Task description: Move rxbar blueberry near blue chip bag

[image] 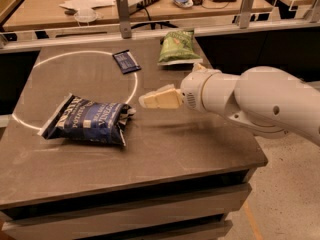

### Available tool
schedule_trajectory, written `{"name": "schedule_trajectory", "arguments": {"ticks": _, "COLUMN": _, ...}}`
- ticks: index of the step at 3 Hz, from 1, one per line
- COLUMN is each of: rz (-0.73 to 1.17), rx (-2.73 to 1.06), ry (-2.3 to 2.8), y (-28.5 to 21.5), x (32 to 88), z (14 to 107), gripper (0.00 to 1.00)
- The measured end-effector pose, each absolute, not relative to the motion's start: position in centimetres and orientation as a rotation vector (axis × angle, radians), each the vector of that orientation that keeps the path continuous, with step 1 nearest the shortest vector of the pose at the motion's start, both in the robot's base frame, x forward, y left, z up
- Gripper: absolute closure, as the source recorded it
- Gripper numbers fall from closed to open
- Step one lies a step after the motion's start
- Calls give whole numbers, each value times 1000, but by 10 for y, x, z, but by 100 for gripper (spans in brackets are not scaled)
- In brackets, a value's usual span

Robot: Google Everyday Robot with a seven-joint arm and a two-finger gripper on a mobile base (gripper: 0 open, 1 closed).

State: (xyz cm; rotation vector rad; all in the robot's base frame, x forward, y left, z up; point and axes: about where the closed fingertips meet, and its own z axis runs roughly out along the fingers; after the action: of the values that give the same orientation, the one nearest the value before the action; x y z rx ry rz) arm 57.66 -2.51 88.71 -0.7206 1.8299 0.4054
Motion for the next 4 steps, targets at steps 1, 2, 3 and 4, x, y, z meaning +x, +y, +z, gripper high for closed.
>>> {"name": "schedule_trajectory", "arguments": {"ticks": 1, "rz": 442, "rx": -716, "ry": 1813, "y": 4, "x": 606, "z": 879, "gripper": 0}}
{"name": "schedule_trajectory", "arguments": {"ticks": 2, "rz": 476, "rx": -713, "ry": 1801, "y": 24, "x": 627, "z": 872, "gripper": 0}}
{"name": "schedule_trajectory", "arguments": {"ticks": 3, "rz": 498, "rx": -706, "ry": 1801, "y": 33, "x": 658, "z": 864, "gripper": 0}}
{"name": "schedule_trajectory", "arguments": {"ticks": 4, "rz": 515, "rx": -709, "ry": 1801, "y": 40, "x": 690, "z": 856, "gripper": 0}}
